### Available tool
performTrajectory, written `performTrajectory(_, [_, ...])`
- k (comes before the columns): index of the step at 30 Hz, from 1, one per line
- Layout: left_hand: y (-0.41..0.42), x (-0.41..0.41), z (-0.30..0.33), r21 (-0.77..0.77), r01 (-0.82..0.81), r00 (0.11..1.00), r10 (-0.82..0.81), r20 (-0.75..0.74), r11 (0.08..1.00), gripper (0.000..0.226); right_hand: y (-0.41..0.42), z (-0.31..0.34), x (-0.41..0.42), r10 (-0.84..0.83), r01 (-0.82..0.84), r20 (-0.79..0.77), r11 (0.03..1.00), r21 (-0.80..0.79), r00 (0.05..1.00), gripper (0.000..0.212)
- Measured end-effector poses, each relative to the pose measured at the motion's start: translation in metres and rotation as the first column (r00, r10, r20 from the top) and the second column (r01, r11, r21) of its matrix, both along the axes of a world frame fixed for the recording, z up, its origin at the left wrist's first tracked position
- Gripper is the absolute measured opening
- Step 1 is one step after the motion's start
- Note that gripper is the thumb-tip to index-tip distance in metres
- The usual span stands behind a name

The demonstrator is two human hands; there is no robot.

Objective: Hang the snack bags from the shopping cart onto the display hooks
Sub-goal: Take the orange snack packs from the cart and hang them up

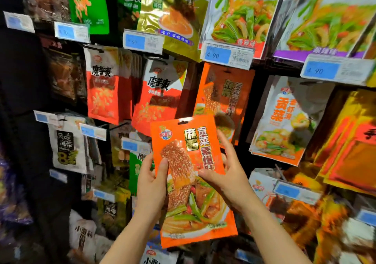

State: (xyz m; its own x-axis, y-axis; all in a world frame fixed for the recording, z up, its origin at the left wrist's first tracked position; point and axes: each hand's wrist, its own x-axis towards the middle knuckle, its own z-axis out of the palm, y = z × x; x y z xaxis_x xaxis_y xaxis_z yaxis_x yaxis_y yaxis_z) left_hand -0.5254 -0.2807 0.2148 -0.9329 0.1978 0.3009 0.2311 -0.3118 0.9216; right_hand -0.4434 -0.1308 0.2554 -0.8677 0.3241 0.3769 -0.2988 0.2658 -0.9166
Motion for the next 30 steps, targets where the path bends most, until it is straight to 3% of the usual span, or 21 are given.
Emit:
performTrajectory(4, [0.014,0.002,0.002,-0.022,0.043,0.999,-0.043,-0.027,0.999,0.016,0.012,0.003,0.011,-0.026,0.021,0.052,0.995,0.103,0.998,0.090])
performTrajectory(7, [0.015,-0.002,0.000,-0.034,0.097,0.995,-0.097,0.017,0.995,0.021,0.019,0.010,0.009,-0.092,0.090,0.023,0.993,0.073,0.995,0.084])
performTrajectory(10, [0.003,-0.026,-0.010,-0.172,0.009,0.997,-0.022,-0.071,0.985,0.021,0.035,0.028,0.005,-0.186,0.188,-0.052,0.981,0.053,0.981,0.083])
performTrajectory(13, [-0.010,-0.067,-0.022,-0.419,-0.226,0.955,0.116,-0.273,0.879,0.033,0.047,0.054,0.000,-0.212,0.221,-0.141,0.974,0.055,0.967,0.083])
performTrajectory(18, [-0.006,-0.118,-0.039,-0.705,-0.365,0.903,0.046,-0.428,0.608,0.054,0.052,0.084,-0.017,-0.192,0.203,-0.206,0.978,0.037,0.960,0.080])
performTrajectory(23, [-0.005,-0.125,-0.051,-0.765,-0.461,0.857,0.002,-0.515,0.450,0.060,0.055,0.093,-0.028,-0.220,0.198,-0.180,0.971,-0.135,0.959,0.077])
performTrajectory(30, [-0.016,-0.129,-0.056,-0.740,-0.518,0.806,-0.043,-0.590,0.429,0.062,0.051,0.098,-0.026,-0.279,0.257,-0.093,0.946,-0.199,0.956,0.077])
